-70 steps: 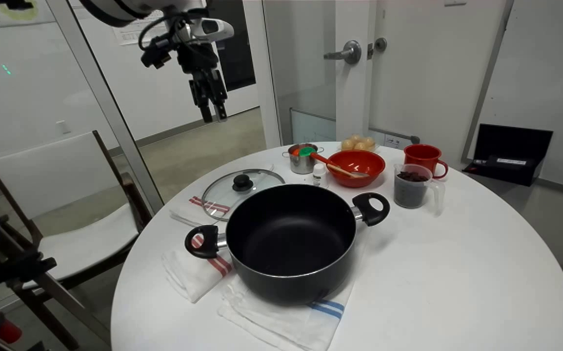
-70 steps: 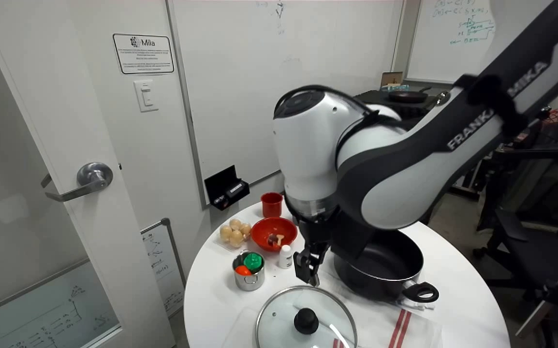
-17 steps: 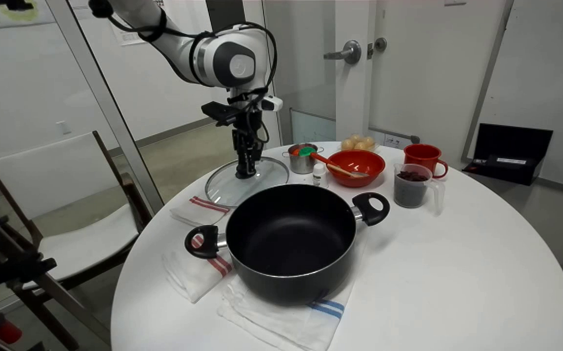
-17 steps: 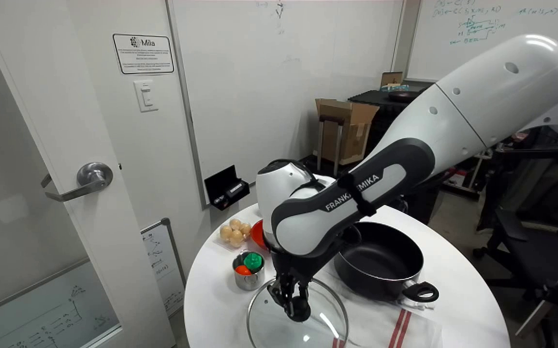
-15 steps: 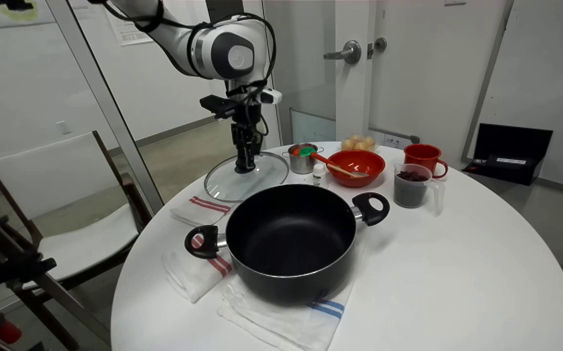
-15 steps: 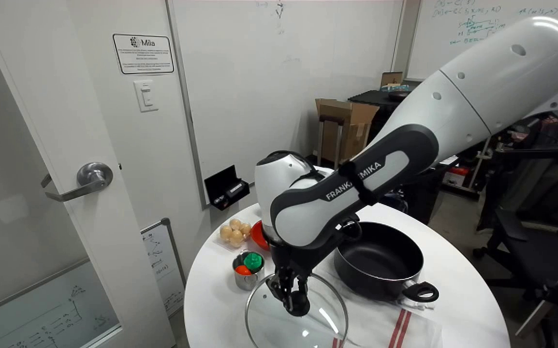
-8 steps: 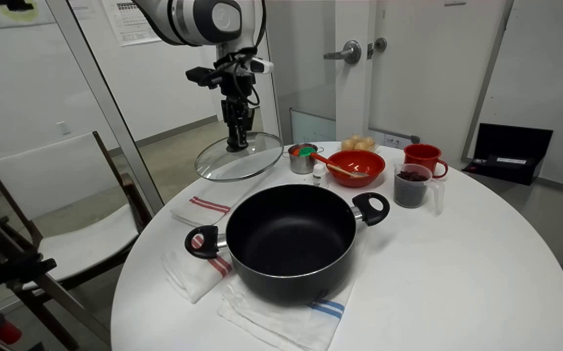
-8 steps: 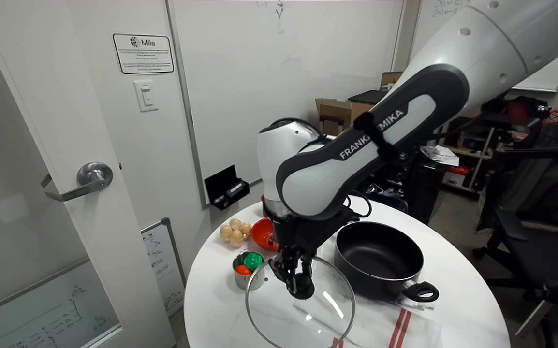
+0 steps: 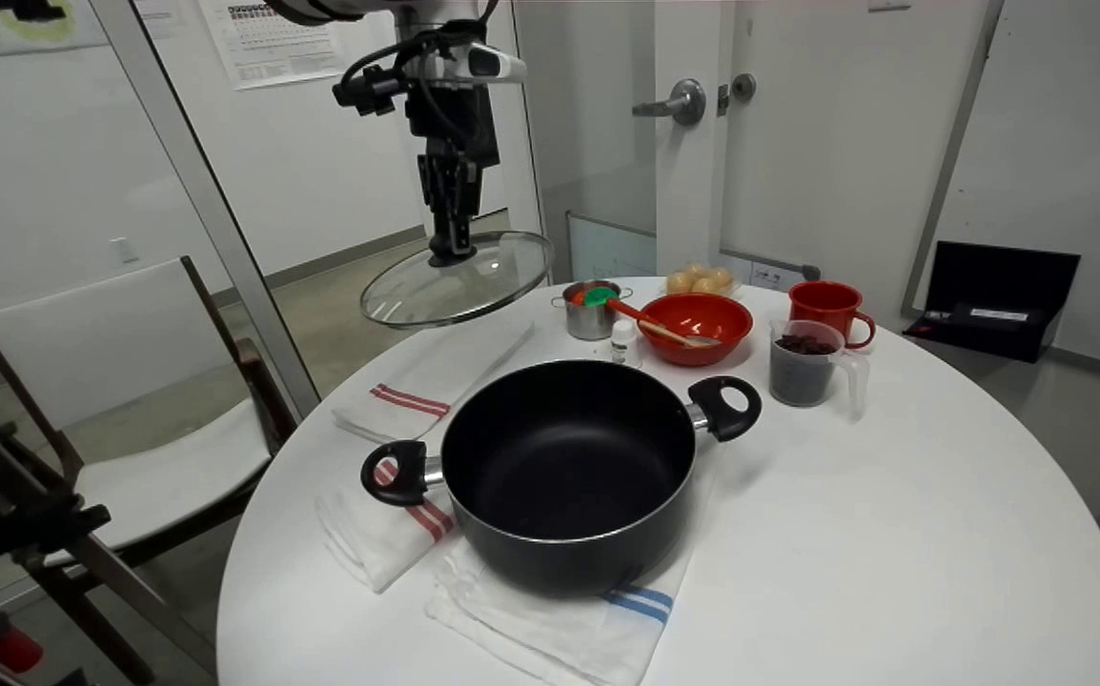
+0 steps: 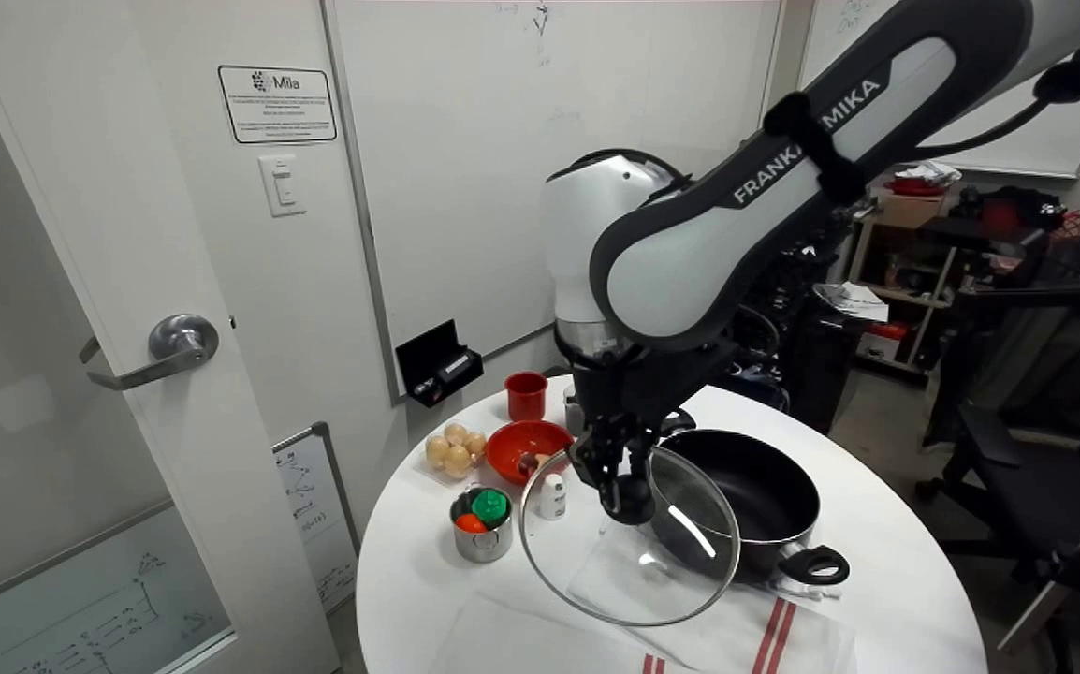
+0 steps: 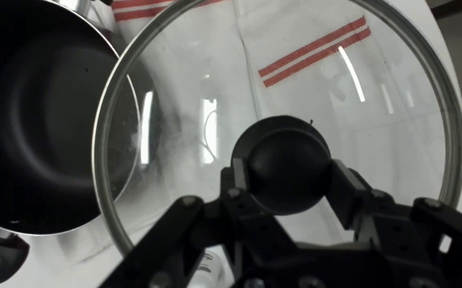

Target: Put the lid on the pot

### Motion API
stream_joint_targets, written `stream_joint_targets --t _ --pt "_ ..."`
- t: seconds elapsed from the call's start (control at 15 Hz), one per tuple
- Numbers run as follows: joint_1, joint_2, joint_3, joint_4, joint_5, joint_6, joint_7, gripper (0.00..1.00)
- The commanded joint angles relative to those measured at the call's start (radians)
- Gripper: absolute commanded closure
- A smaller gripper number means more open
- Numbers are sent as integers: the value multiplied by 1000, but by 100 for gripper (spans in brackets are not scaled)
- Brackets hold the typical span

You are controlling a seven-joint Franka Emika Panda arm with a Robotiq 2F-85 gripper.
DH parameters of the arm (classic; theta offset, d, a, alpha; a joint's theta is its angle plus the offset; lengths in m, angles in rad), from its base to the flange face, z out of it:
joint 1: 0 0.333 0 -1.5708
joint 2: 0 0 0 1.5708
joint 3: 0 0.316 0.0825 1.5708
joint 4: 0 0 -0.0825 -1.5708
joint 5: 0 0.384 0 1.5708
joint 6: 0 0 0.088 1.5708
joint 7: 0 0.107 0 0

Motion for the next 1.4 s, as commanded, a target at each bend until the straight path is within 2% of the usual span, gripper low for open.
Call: stream_joint_targets --t 0.0,0.33,0.73,1.33 --pt "-37 -113 -18 -135 32 34 16 75" --pt "-132 -144 -36 -182 86 44 -1 75" --pt "-247 -120 -46 -154 177 27 -18 75" --pt "-314 -56 -57 -119 253 15 -1 75"
